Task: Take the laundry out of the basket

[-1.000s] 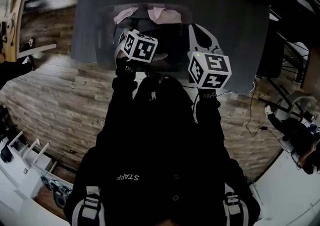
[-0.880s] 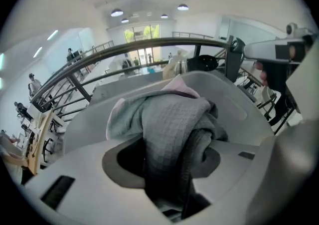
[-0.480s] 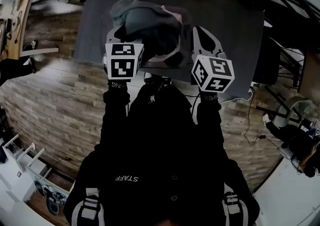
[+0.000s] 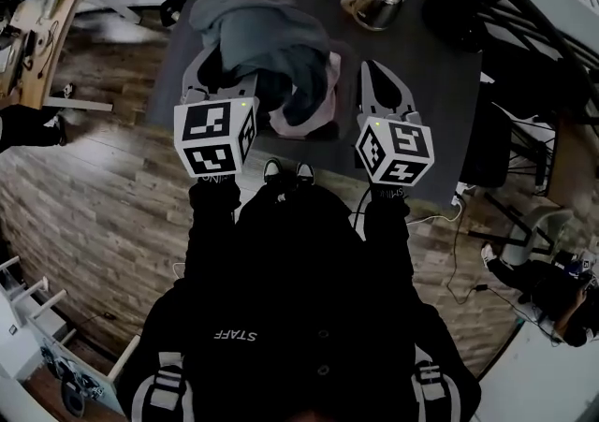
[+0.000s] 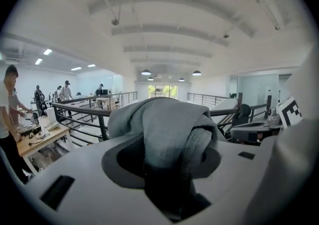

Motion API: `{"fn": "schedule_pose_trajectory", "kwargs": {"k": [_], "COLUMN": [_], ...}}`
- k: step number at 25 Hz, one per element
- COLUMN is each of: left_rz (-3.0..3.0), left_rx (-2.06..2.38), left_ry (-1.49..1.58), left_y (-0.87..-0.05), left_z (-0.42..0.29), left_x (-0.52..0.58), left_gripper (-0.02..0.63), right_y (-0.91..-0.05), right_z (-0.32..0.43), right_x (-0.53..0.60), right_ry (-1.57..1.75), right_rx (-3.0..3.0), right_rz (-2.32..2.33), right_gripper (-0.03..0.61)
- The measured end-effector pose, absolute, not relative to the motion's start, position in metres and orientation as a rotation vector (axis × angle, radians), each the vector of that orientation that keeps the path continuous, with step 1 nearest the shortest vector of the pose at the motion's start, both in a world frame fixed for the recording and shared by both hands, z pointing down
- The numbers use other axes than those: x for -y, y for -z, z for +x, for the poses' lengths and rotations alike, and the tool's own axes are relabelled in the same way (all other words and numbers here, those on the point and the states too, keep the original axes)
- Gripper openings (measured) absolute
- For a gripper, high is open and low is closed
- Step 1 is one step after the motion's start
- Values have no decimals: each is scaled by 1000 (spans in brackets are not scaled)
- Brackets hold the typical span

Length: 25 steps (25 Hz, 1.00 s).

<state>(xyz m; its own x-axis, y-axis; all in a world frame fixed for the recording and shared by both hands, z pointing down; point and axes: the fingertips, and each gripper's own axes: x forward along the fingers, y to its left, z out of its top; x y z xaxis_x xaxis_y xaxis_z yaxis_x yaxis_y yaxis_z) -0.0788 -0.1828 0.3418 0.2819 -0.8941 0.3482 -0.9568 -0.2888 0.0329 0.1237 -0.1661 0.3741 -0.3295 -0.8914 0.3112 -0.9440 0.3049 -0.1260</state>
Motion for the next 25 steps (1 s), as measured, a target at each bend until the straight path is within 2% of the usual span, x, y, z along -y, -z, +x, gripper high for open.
{"fn": "schedule_pose_trajectory", "kwargs": {"k": [12, 25], "left_rz": [2447, 2455], "left_rx": [1850, 1959], "left_ry": [-38, 62], "left_y": [-251, -206], "left_z": [-87, -112], "left_x": [177, 179], "left_gripper": [195, 195], "right_y": [-289, -219], "right_z": [99, 70], "right_x": [170, 178], "right_ry": [-166, 63], "right_rx": [2504, 2583], "right_rz": [1756, 1797], "right_gripper": [14, 14]}}
